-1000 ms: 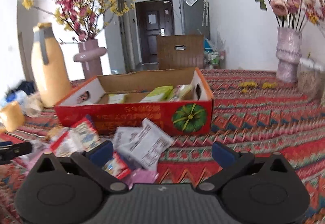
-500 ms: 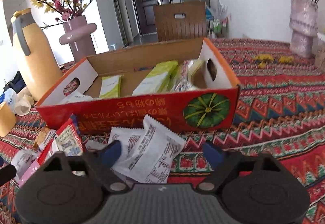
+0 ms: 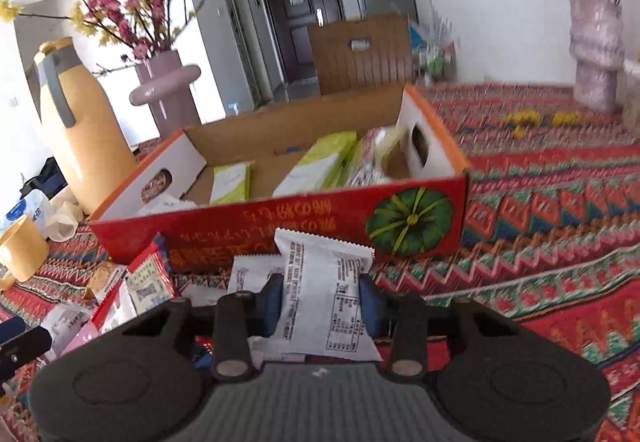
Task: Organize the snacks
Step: 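Grasp the white printed packet with the right tool, then grasp another white printed packet with the left tool while the right tool holds its packet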
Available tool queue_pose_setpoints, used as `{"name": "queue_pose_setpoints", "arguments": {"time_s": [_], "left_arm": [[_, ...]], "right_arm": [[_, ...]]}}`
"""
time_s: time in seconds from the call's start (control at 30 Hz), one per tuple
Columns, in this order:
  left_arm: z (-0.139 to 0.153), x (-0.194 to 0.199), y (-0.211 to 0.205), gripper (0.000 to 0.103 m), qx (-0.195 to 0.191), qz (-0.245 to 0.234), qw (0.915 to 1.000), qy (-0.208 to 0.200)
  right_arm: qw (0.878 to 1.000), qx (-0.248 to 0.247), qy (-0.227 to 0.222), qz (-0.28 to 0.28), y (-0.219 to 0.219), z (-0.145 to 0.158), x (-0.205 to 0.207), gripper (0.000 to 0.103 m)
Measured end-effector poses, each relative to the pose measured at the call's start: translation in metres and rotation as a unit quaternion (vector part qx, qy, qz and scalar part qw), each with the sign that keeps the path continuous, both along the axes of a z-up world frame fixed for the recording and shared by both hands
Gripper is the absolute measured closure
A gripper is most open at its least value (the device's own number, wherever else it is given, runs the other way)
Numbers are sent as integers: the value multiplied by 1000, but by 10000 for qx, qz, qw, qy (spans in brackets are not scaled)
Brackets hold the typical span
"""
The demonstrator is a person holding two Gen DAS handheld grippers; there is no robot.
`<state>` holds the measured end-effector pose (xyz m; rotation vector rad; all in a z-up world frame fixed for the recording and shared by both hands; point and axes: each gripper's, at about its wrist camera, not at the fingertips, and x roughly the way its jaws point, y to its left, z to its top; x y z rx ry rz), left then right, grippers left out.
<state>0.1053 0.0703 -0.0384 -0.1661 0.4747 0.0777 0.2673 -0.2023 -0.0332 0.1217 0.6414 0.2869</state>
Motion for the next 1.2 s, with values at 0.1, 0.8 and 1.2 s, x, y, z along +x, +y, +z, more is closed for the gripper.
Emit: {"name": "queue_pose_setpoints", "arguments": {"time_s": [0.1, 0.8, 1.2], "left_arm": [[0, 0, 0, 0, 0, 1, 10000, 2], [-2, 0, 0, 0, 50, 73, 10000, 28], [2, 5, 0, 0, 110, 142, 9994, 304]], "right_arm": [[9991, -230, -353, -67, -1, 7, -16, 65], [9880, -820, -1284, -248, -5, -3, -72, 65], [9887, -646, -1338, -225, -9, -5, -75, 65]]}}
